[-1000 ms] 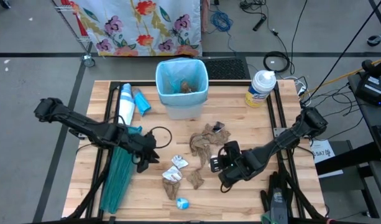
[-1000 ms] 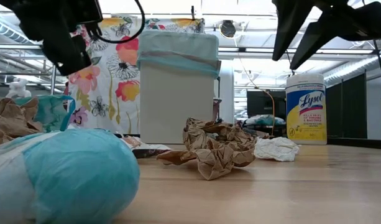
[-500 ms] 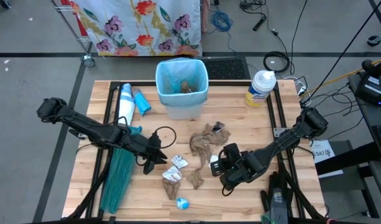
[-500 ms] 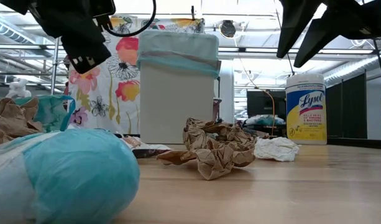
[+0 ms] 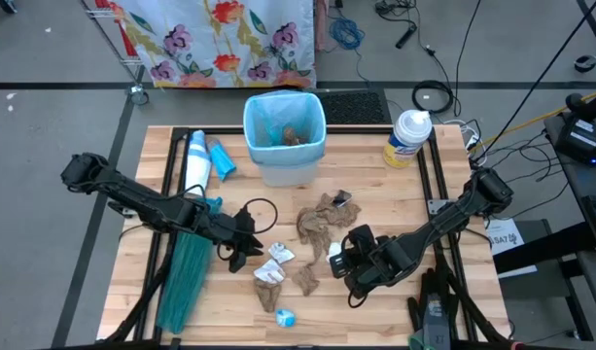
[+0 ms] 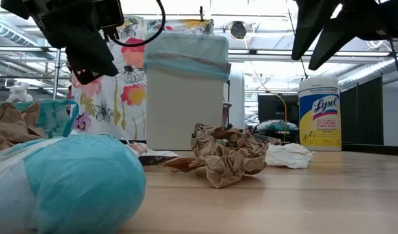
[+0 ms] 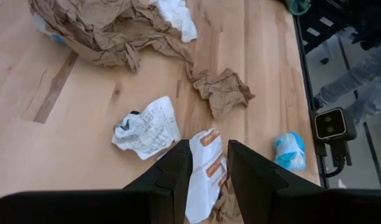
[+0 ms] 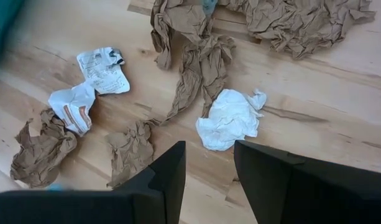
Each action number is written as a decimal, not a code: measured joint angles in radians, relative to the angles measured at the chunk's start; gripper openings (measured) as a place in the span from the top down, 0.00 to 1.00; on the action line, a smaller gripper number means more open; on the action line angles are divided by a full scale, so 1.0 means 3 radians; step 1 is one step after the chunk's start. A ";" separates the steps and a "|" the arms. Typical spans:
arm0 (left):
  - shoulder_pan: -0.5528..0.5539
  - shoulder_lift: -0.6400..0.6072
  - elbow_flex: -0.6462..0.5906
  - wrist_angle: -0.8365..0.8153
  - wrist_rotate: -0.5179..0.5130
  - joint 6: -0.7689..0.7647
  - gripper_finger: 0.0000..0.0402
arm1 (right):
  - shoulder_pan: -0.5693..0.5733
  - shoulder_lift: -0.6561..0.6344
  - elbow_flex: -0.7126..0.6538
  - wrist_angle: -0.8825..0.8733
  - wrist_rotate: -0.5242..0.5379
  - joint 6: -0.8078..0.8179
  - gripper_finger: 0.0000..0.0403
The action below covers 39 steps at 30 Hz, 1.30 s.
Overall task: Place trash/remove bag and relplace
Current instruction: Put the white paper into the white trash bin
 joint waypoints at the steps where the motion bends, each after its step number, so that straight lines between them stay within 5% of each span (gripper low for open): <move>1: 0.0000 -0.0001 0.0000 0.0002 0.0000 -0.0001 0.73 | 0.0000 0.0000 0.0000 0.0000 0.0000 -0.0001 0.68; 16: -0.0001 -0.0002 0.0000 0.0004 -0.0051 -0.0043 0.73 | 0.0000 0.0000 0.0001 0.0050 -0.0003 -0.0003 0.68; 24: -0.0262 -0.0002 0.0186 -0.0194 -0.0493 -0.0139 0.73 | 0.0003 0.0000 0.0003 0.0074 -0.0004 -0.0014 0.68; 32: -0.0513 -0.0003 0.0718 -0.1038 -0.0873 0.0286 0.73 | 0.0022 0.0000 0.0003 0.0070 0.0010 -0.0040 0.68; 39: -0.0529 0.0002 0.0809 -0.1178 -0.0888 0.1059 0.73 | 0.0022 0.0000 0.0003 0.0070 0.0018 -0.0064 0.68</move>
